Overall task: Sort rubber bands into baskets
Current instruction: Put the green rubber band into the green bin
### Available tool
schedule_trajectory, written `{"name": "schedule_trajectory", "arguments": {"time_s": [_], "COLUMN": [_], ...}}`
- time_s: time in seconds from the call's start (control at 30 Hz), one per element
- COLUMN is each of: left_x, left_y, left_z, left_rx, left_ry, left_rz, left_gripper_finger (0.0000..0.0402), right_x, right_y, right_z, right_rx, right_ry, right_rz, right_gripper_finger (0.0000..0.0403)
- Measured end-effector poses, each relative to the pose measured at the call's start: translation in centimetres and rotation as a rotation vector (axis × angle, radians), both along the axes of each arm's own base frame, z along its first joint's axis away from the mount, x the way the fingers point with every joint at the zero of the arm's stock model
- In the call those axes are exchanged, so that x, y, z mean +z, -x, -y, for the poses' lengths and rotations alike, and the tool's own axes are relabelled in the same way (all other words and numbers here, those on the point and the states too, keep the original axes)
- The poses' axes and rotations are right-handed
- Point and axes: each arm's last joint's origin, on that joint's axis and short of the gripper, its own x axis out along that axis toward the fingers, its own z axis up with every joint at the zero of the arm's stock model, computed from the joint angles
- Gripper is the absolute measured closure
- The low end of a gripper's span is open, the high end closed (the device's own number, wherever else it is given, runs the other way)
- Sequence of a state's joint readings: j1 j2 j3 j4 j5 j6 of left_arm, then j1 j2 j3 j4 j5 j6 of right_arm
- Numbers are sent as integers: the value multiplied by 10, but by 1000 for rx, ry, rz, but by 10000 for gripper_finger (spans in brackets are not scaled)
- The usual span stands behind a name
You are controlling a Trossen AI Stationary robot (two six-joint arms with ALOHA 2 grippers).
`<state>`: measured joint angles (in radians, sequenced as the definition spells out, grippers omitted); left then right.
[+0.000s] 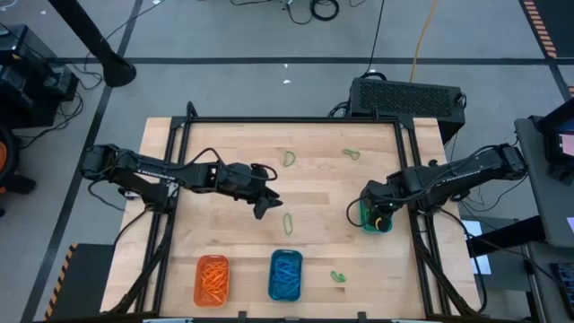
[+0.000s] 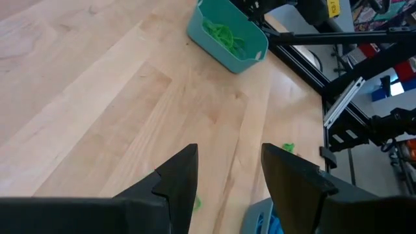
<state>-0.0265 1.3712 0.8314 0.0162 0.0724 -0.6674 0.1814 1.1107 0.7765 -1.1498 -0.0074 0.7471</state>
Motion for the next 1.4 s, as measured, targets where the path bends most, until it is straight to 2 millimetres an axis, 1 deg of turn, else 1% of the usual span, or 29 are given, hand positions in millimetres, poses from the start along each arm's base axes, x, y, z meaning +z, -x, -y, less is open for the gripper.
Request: {"name": "schedule_trajectory", "arguments": {"time_s": [0.1,0.2,0.3,0.47,0.53,0.6,0.7,0.8,0.93,1.07,1.23,1.4], "left_x": [0,0,0,0,0,0,-1,-1,-1,-1,-2,-2], "left_y": [0,0,0,0,0,0,0,0,1,1,1,1], "left_z": [0,0,0,0,0,0,0,0,0,1,2,1], "left_rx": [-3,-10,-12,-15,-19,-27,-28,-29,-35,-87,-109,-112], "left_ry": [-5,-16,-20,-24,-31,-45,-46,-47,-45,-75,-91,-96], "left_rz": [0,-2,-1,-1,0,1,0,-3,-7,-3,-4,-3], "left_gripper_finger": [226,226,226,226,226,226,226,226,226,226,226,226], "right_x": [0,2,8,26,28,25,11,-5,-21,-31,-49,-66], "right_y": [-1,-10,-26,-53,-60,-66,-73,-79,-83,-86,-89,-93], "right_z": [0,-5,-15,-37,-47,-59,-80,-102,-130,-154,-173,-183], "right_rx": [-22,-11,41,213,286,352,440,492,492,480,460,431], "right_ry": [-13,-109,-224,-291,-300,-304,-319,-347,-385,-333,-211,-106], "right_rz": [11,90,265,621,702,735,713,694,632,593,528,431], "right_gripper_finger": [311,305,305,305,305,305,305,305,305,305,305,305]}}
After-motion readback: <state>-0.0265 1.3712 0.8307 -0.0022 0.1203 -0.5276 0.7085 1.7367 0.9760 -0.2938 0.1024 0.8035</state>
